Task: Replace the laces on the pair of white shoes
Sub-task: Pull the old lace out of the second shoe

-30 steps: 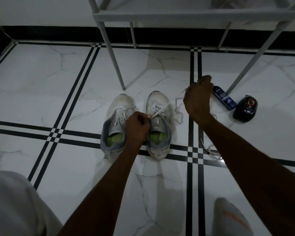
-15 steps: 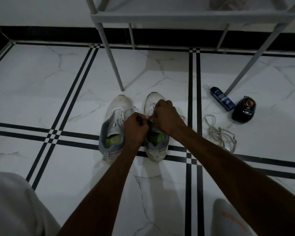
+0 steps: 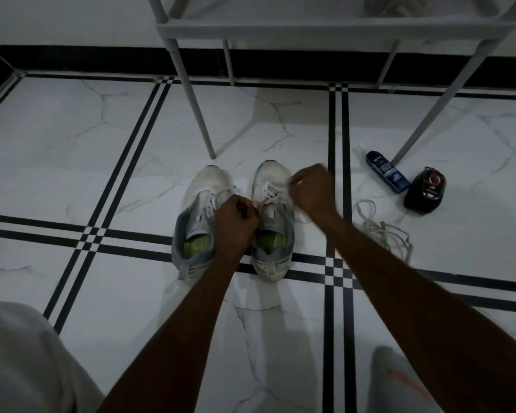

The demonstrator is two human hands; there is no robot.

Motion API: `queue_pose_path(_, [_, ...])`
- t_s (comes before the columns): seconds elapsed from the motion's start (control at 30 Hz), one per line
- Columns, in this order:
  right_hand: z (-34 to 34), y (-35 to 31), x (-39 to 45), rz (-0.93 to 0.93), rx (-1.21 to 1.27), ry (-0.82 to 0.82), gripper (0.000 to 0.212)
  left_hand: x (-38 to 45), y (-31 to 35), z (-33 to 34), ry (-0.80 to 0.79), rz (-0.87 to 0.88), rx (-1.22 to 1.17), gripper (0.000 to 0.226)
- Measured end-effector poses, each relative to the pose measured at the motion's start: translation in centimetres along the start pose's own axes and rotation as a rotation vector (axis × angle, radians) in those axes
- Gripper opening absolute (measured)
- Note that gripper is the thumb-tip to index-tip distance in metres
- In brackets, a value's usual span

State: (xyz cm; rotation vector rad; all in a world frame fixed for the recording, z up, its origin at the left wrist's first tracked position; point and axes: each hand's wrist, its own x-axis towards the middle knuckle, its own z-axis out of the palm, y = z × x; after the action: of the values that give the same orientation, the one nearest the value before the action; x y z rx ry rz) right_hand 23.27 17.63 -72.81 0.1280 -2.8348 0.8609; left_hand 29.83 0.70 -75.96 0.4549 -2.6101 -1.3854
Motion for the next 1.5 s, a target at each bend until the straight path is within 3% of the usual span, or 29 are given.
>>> queue_pose_path(0.03, [-1.2,1.2,1.0,0.045,0.057,0.146,0.015,0.0,-0.1,-0.1,0.008,-0.003,-0.001,0.014])
queue_pose_path(0.07, [-2.7,2.0,1.8,0.086,0.107,0.193,0.015,0.0,-0.3,-0.2,0.017,-0.004,-0.002,0.016])
queue_pose_path(0.1, [-4.0,2.3,2.4,0.186,0.207,0.151,0.012,0.0,-0.4,-0.2,0.025,-0.004,-0.001,0.016])
queue_pose_path(0.17, [-5.2,2.2,3.2,0.346,0.221,-0.066,0.05,-0.1,-0.2,-0.3,0.036,0.001,0.01,0.013])
queue_pose_path(0.23, [-5.0,0.8,2.3,0.359,0.069,-0.292,0.081,-0.2,0.2,-0.3,0.026,0.02,0.024,0.012])
queue_pose_path(0.4, [-1.8,-2.3,-1.3,0.287,-0.004,-0.648,0.047,0.0,1.2,-0.2,-0.059,0.11,0.145,0.023])
queue_pose_path(0.5, [0.4,-2.9,-2.9,0.205,-0.004,-0.54,0.047,0.2,1.5,-0.1,-0.115,0.139,0.249,0.023])
queue_pose_path(0.6, [0.9,-2.2,-3.2,0.151,-0.058,-0.382,0.022,0.0,1.9,-0.2,-0.14,0.175,0.293,0.015])
queue_pose_path(0.7, [-0.1,0.1,-2.4,0.27,0.063,-0.359,0.009,0.2,1.1,-0.7,-0.039,0.121,0.235,0.017])
queue_pose_path(0.8, [-0.8,1.5,-2.1,0.385,0.255,-0.381,0.016,-0.1,1.0,-0.6,0.026,0.065,0.172,0.023])
queue_pose_path(0.93, [-1.1,0.7,-2.3,0.3,0.207,-0.448,0.026,-0.3,2.5,0.4,-0.14,0.286,0.358,0.046])
queue_pose_path(1.0, [-1.1,0.7,-1.9,0.283,0.186,-0.46,0.024,0.0,2.9,0.9,-0.176,0.402,0.439,0.039])
queue_pose_path(1.23, [-1.1,1.1,-1.3,0.38,0.19,-0.501,0.038,1.0,3.1,2.1,-0.184,0.524,0.59,0.014])
queue_pose_path(1.4, [-1.2,1.5,-1.3,0.468,0.239,-0.522,0.032,2.3,2.1,0.1,0.256,0.089,0.249,0.005])
queue_pose_path(1.5, [-0.9,1.3,-1.1,0.467,0.283,-0.486,0.037,1.7,2.8,0.0,0.146,0.226,0.223,0.028])
